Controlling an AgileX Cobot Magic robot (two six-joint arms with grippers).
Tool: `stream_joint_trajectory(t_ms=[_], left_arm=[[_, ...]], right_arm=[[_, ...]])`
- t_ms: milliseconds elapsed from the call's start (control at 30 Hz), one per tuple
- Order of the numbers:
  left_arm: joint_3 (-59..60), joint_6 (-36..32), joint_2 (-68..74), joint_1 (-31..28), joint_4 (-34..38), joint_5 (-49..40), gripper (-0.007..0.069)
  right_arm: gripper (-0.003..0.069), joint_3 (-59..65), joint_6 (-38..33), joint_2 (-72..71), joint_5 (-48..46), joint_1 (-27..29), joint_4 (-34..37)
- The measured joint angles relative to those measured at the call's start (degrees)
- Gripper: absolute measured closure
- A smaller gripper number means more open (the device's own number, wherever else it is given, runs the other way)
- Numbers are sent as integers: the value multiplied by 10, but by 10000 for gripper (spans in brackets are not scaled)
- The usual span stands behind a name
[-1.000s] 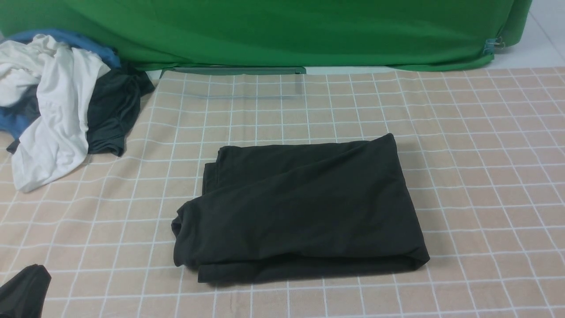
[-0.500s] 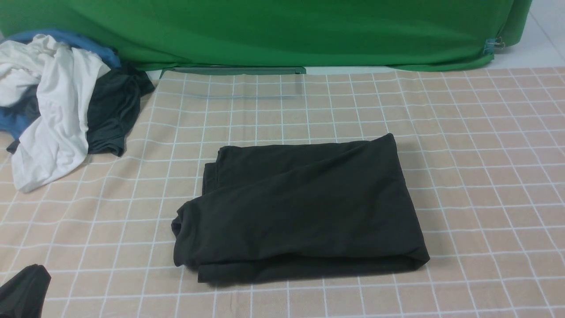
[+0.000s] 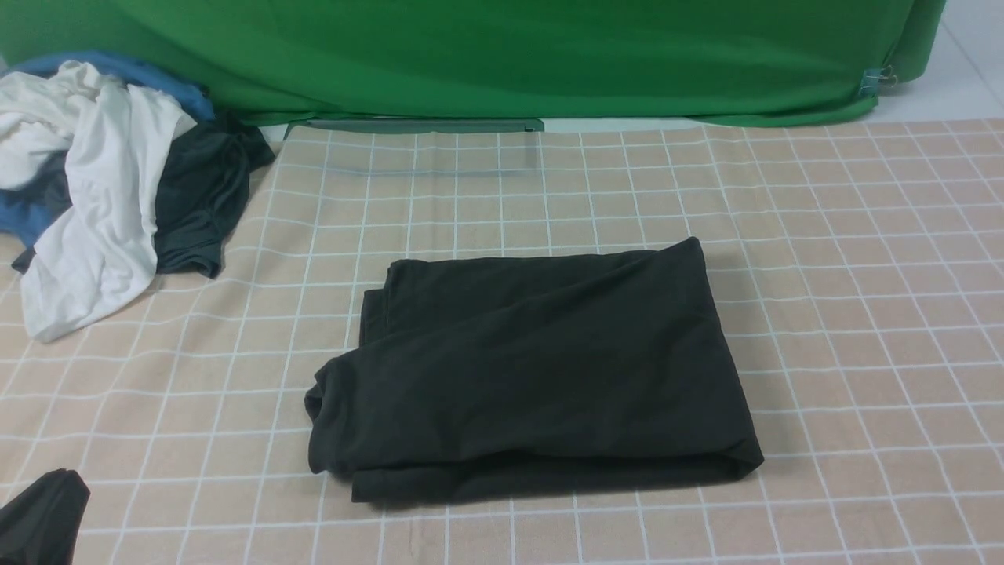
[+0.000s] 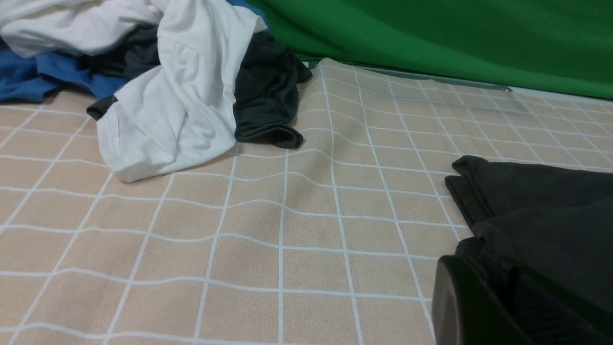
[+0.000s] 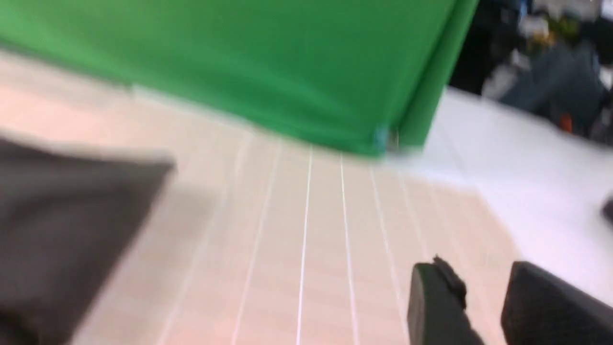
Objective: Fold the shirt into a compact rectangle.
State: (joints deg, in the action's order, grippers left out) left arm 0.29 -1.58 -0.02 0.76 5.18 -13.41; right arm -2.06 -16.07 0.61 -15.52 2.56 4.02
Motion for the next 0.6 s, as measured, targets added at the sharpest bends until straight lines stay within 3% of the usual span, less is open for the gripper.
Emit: stream_joint_trajectory(t_ms=[600], left_arm=[[0, 0, 0, 0, -9, 2, 622]], right_arm=[[421, 25, 4, -6, 2, -11, 0]])
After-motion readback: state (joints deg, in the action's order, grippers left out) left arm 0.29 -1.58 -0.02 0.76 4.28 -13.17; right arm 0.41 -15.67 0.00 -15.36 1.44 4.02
